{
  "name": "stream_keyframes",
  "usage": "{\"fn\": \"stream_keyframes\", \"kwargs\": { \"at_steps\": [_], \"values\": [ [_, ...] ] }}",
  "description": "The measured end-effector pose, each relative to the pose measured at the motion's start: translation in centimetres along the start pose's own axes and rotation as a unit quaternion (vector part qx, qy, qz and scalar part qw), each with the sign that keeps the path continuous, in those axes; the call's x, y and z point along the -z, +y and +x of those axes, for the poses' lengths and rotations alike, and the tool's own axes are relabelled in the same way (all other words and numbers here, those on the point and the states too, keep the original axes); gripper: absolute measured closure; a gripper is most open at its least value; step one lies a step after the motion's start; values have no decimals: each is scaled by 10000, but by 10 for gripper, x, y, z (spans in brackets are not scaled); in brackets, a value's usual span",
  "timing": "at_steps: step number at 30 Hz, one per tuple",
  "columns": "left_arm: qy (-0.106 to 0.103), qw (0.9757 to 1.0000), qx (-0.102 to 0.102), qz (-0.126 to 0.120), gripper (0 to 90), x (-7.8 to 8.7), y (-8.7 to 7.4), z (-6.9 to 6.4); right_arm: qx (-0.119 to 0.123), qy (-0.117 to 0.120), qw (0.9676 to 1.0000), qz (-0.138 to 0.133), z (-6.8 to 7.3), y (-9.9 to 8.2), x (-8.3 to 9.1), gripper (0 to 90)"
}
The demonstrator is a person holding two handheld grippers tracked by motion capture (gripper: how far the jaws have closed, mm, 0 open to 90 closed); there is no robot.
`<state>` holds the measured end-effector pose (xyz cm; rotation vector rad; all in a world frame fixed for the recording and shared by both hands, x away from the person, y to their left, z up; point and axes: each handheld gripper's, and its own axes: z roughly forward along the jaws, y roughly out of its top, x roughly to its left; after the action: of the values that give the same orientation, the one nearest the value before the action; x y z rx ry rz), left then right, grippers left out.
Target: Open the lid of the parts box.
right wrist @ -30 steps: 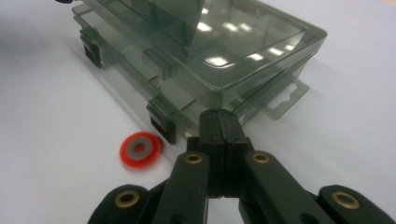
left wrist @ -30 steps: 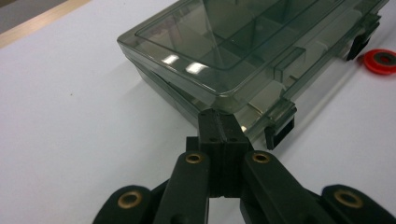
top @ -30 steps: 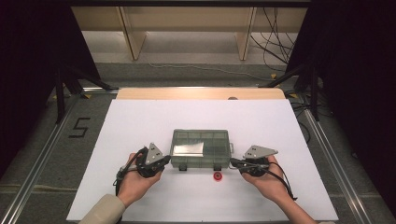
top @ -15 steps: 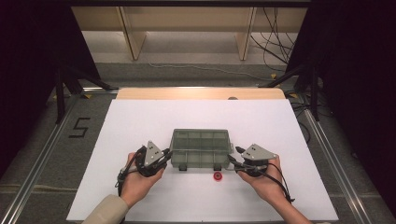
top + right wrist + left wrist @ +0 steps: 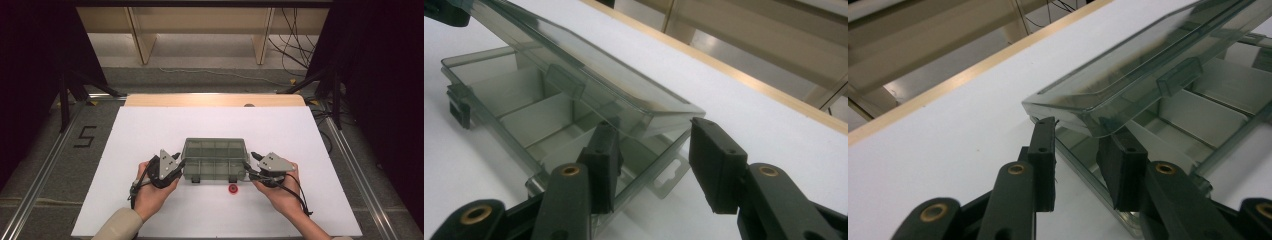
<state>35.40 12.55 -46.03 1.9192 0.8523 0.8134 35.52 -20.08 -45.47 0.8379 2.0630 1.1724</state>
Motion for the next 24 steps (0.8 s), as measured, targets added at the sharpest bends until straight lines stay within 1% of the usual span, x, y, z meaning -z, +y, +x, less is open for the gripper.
{"fn": "stream_keyframes", "kwargs": {
  "at_steps": [1,2,3,5,8,9,11,13,16,18,19,20,22,23,24],
  "values": [
    [35,10000,-4,-55,690,-1,1,0,-10,-23,10000,-28,0,0,0,563],
    [109,9999,-37,-63,693,-1,2,1,4,-59,10000,-79,0,1,0,562],
    [143,9999,-49,-82,695,-1,3,1,-7,-50,10000,-76,-1,1,0,561],
    [172,9998,-48,-123,703,-3,4,2,15,-89,9999,-137,-2,2,-1,558],
    [222,9995,-53,-201,712,-5,6,4,-17,-122,9996,-236,-3,4,-2,559],
    [236,9995,-82,-209,718,-5,7,4,-12,-180,9993,-315,-3,4,-3,560],
    [259,9993,-64,-248,728,-5,8,4,-26,-174,9993,-315,-3,5,-3,562],
    [328,9990,-107,-288,736,-6,10,4,-1,-240,9988,-428,-3,6,-3,582],
    [389,9986,-132,-343,748,-7,12,6,25,-294,9984,-487,-3,8,-4,611],
    [409,9984,-136,-372,754,-8,14,7,52,-290,9982,-522,-3,9,-4,633],
    [424,9982,-144,-392,758,-8,15,7,86,-354,9976,-582,-3,10,-5,646],
    [430,9982,-140,-405,764,-8,15,8,40,-359,9976,-586,-3,11,-5,659],
    [431,9981,-145,-417,773,-9,16,8,48,-386,9974,-599,-3,12,-5,671],
    [448,9979,-148,-450,773,-9,17,8,121,-450,9966,-680,-4,12,-6,684],
    [450,9978,-151,-454,780,-9,17,9,93,-499,9964,-681,-4,13,-6,698]
  ]
}}
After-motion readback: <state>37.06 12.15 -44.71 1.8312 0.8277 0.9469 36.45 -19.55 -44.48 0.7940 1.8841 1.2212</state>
